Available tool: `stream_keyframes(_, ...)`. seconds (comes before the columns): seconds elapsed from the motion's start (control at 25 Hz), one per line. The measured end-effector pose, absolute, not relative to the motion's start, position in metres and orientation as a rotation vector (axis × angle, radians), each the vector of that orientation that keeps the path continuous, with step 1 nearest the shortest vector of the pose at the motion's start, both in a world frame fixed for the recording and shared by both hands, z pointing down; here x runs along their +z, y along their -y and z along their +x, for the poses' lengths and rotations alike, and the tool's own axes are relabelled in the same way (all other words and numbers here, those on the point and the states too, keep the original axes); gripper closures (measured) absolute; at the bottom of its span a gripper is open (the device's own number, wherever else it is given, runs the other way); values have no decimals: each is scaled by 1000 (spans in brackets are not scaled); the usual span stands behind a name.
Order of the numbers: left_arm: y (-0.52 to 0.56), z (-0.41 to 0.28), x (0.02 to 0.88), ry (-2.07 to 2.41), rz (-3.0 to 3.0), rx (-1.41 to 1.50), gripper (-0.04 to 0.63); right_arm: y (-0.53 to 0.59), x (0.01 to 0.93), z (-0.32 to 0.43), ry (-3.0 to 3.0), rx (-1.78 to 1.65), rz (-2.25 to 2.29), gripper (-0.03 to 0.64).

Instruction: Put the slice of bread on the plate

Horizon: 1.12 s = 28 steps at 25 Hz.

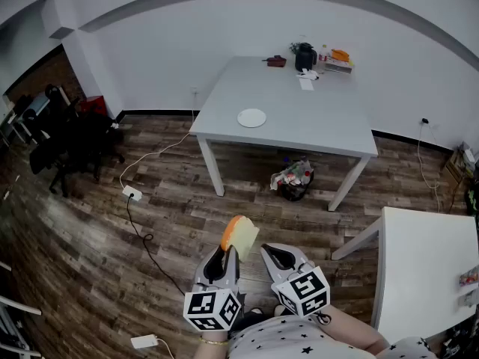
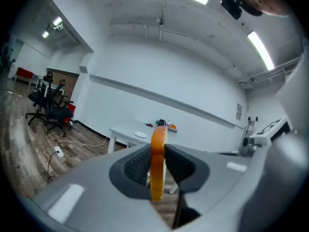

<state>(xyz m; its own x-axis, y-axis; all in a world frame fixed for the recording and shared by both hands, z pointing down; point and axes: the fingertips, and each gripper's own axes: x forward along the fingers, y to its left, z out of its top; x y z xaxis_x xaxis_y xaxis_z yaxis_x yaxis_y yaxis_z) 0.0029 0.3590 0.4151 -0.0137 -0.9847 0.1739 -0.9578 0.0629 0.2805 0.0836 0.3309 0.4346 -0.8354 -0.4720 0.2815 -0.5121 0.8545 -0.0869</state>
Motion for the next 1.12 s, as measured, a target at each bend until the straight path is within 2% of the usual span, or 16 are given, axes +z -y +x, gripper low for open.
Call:
stream_keyframes(0.6, -342, -29, 433, 1968, 1998, -121, 505, -314, 451, 61, 2750, 306, 843, 618)
stream_keyframes(1.12, -235, -56, 441, 1977, 1977, -132, 505, -199, 454, 29, 2758, 252, 810, 618)
